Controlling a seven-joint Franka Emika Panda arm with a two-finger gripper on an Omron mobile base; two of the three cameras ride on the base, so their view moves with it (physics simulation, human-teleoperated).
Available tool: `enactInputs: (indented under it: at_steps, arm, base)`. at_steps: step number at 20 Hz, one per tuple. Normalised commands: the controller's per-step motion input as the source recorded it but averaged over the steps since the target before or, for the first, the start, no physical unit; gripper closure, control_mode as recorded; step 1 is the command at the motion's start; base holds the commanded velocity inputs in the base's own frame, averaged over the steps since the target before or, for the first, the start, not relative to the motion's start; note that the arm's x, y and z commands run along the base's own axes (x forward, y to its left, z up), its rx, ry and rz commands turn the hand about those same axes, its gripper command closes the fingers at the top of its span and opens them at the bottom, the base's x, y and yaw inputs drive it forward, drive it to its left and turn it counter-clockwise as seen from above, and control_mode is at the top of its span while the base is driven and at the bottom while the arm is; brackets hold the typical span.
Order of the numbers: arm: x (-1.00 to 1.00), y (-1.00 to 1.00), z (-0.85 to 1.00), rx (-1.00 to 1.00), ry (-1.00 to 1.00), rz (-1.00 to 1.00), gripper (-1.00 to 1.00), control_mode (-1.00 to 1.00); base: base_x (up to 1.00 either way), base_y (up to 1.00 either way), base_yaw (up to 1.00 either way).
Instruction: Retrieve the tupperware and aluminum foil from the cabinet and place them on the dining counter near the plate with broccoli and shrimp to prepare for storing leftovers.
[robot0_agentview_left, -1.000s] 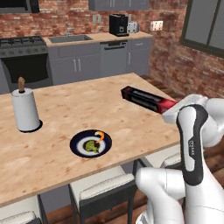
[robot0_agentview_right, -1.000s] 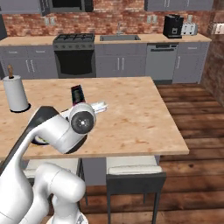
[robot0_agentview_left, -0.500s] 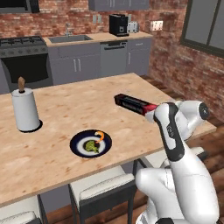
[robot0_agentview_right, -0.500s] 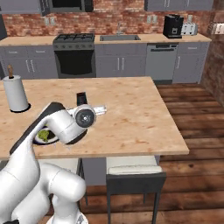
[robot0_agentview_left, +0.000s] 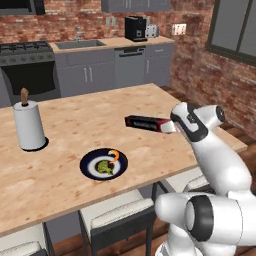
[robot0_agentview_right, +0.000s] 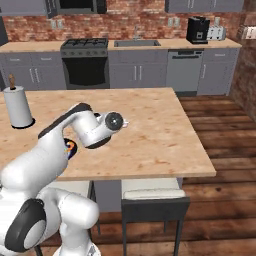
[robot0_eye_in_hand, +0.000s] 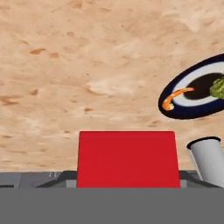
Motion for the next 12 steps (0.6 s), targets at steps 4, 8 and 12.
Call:
enactInputs:
  at_steps: [4, 8, 12]
  arm:
    - [0.69, 0.1, -0.78, 0.0, 0.02, 0.0, 1.0, -1.0]
    - [0.77, 0.17, -0.78, 0.0, 0.03, 0.0, 1.0, -1.0]
    - [0.73, 0.25, -0.76, 0.0, 0.07, 0.0, 1.0, -1.0]
  base:
    - [0.0, 0.0, 0.0]
    - [0.0, 0.0, 0.0]
    - [0.0, 0.0, 0.0]
